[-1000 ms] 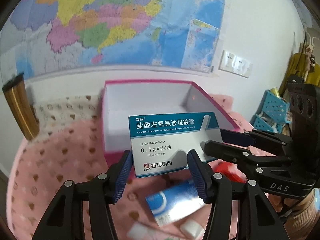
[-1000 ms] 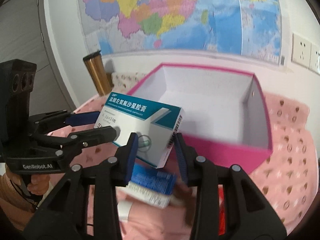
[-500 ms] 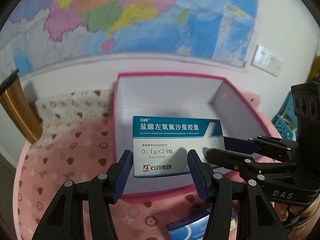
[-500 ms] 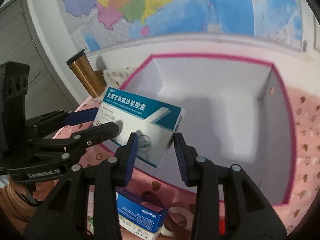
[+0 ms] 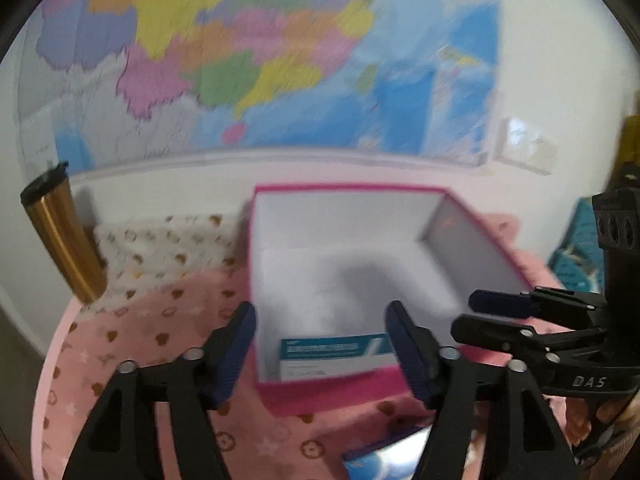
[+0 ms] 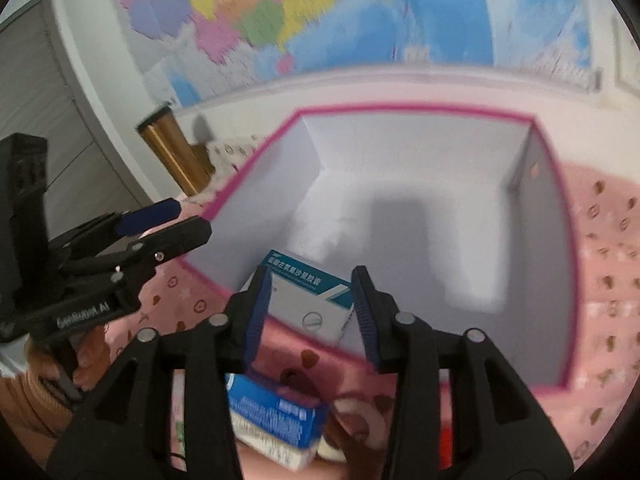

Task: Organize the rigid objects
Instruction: 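Carry the medicine box into the pink box and release it, then grasp the blue-and-white medicine box with the left gripper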

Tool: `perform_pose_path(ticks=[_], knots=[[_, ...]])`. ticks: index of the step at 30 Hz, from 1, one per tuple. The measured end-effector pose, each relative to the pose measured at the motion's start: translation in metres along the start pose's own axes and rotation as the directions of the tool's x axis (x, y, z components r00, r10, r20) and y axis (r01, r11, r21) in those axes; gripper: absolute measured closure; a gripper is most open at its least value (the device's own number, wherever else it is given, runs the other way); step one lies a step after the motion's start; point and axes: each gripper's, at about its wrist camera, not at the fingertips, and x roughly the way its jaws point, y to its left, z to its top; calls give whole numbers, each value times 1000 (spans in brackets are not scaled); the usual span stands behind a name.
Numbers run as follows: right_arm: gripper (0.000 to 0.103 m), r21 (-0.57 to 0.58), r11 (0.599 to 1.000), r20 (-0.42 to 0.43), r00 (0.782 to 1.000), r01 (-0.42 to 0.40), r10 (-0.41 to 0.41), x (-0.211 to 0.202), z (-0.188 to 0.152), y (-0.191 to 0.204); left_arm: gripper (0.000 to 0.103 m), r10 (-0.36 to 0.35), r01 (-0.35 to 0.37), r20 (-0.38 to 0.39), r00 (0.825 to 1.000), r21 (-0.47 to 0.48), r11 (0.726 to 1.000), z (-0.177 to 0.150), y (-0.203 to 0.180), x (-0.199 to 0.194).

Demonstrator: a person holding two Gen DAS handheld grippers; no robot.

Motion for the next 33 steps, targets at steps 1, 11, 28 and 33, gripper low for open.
perform_pose_path(ticks=[1,11,28,33], knots=[[40,-21,1000,33,999,19,-18,-15,-7,3,27,-19,18,23,1000,13,1000,-2,-4,-8],[33,61,988,42,988,145,-148,-73,-92,-26,24,-137,139,-24,990,133,981,-51,-53,-19],[56,25,1000,-62,998,-7,8,-20,-119,7,24,-91,97,-213,973,15,995,-108,-19,3],[59,33,999,-75,997,-19,21,-11,-117,11,28,-112,120,-235,966,22,993,-114,-23,8]])
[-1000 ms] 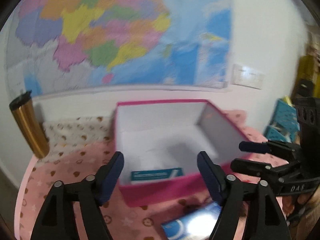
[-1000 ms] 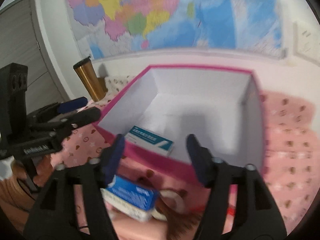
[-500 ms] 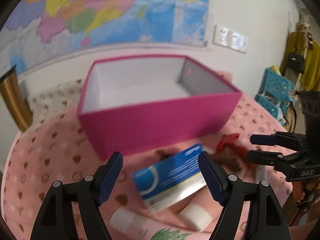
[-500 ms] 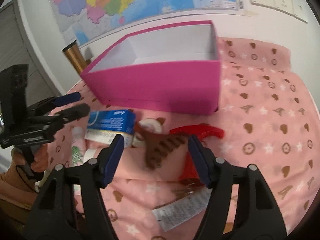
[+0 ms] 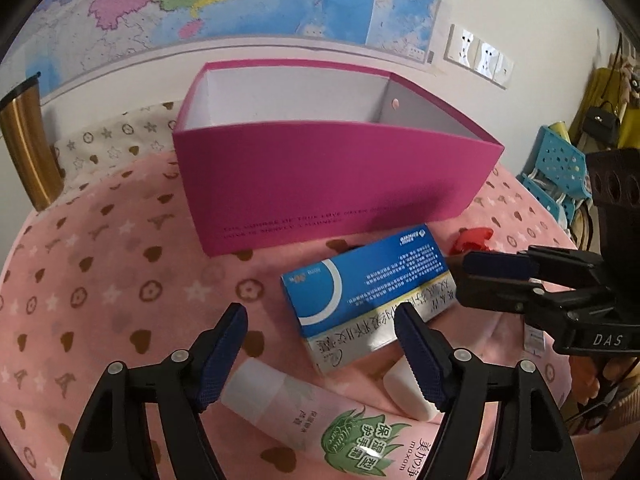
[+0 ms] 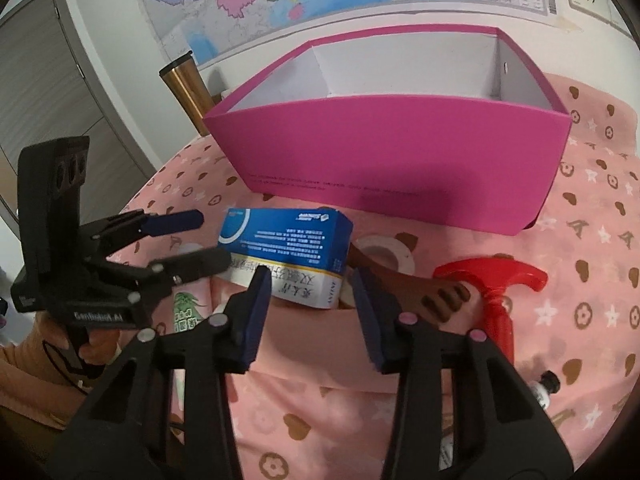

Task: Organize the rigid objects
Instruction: 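Grasp the blue-and-white medicine box with the left gripper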

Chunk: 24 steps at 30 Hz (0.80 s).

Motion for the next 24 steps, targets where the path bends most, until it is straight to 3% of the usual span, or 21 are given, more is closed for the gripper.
perform_pose_path(ticks=[3,14,24], knots=[[65,3,1000,-3,1000,-9,9,3,0,1,33,-13,13,-10,1000,7,1000,-1,-1,1],[65,12,1000,-11,1000,-17,17,13,-1,0,42,-120,119,-61,991,-19,993,-5,1,11],[65,15,1000,-14,1000,-13,13,17,-1,2,42,-127,125,-63,990,-29,992,-5,1,10]])
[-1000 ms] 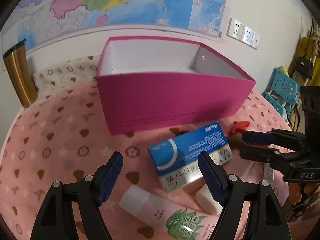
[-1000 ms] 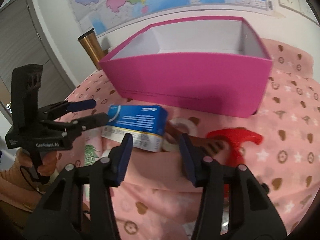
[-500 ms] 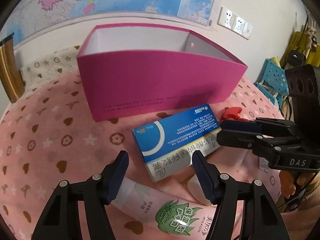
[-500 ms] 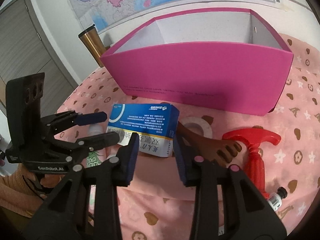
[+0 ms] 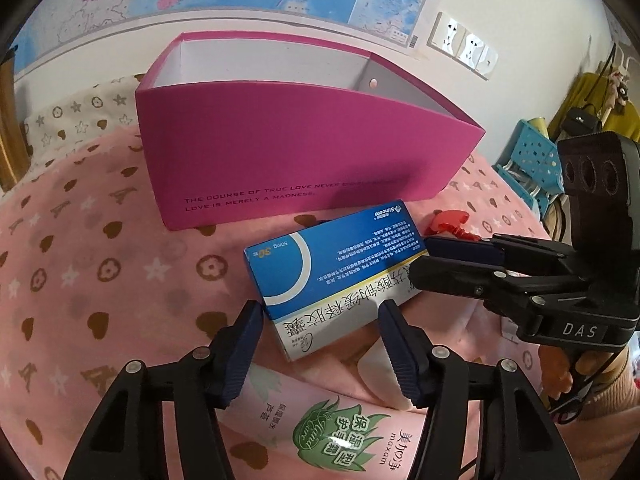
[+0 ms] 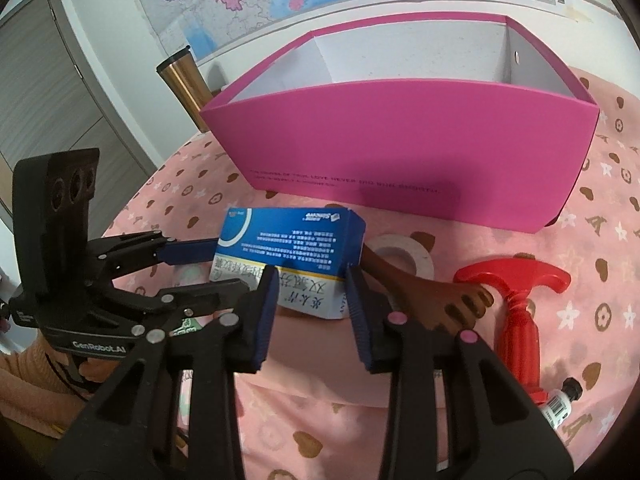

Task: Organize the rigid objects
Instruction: 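Grasp the blue-and-white medicine box with the left gripper, then lower the held blue box into the pink box and open the left gripper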

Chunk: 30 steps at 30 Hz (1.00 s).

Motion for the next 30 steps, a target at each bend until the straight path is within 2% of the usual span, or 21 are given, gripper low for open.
perform_pose_path(ticks=[21,30], knots=[[65,-45,999,36,999,20,-18,-20,7,7,42,22,-25,83,996,26,999,10,-16,-28],[65,-46,999,29,999,24,-22,-21,3,8,42,11,-12,65,998,13,1000,6,-13,-22]])
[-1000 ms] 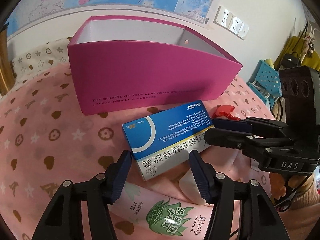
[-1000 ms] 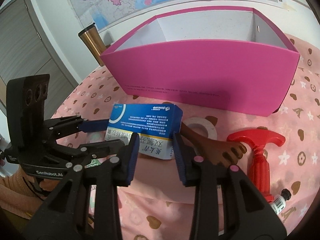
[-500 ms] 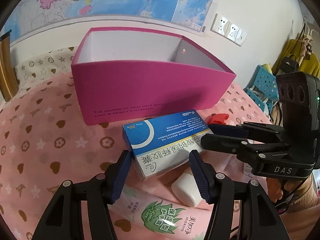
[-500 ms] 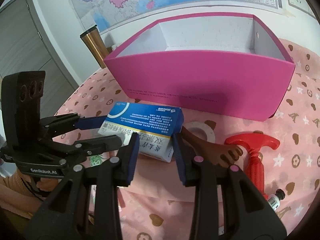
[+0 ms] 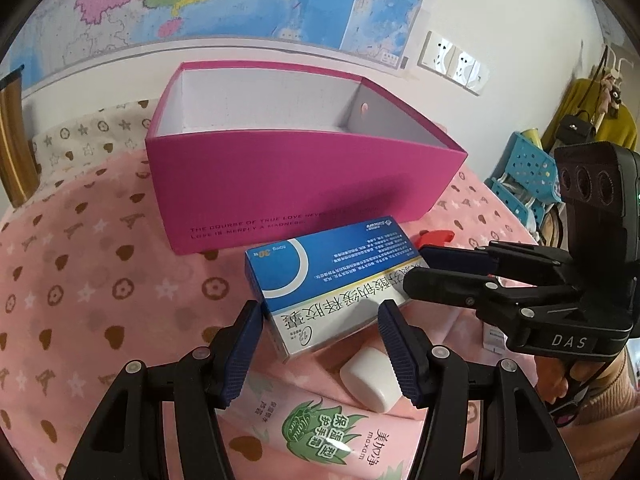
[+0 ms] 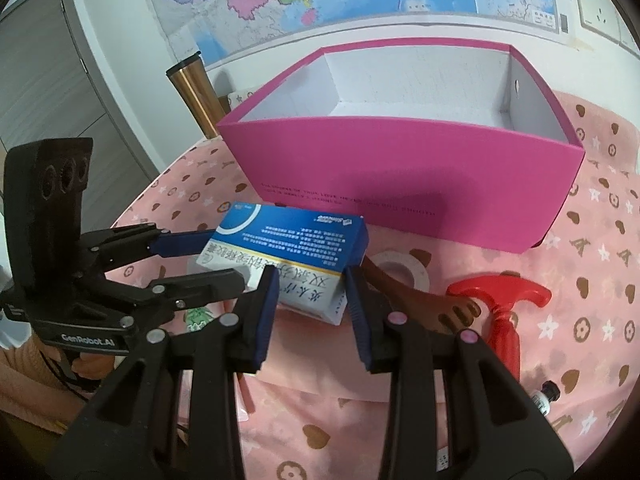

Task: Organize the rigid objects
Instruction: 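Lower the held blue box into the pink box and open the left gripper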

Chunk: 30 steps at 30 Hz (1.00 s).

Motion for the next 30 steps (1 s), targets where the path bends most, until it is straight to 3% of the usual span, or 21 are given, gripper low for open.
perform_pose_path(ticks=[12,22,30], knots=[[65,-16,1000,56,998,-1,2,-17,14,8,42,1,-5,95,995,40,999,21,-10,-31],[64,-56,998,136,991,1,7,-36,47,16,42,40,-64,206,978,111,992,55,-17,-55],[64,-76,997,152,988,-9,20,-26,77,13,42,71,-95,217,974,103,990,85,-1,-46]])
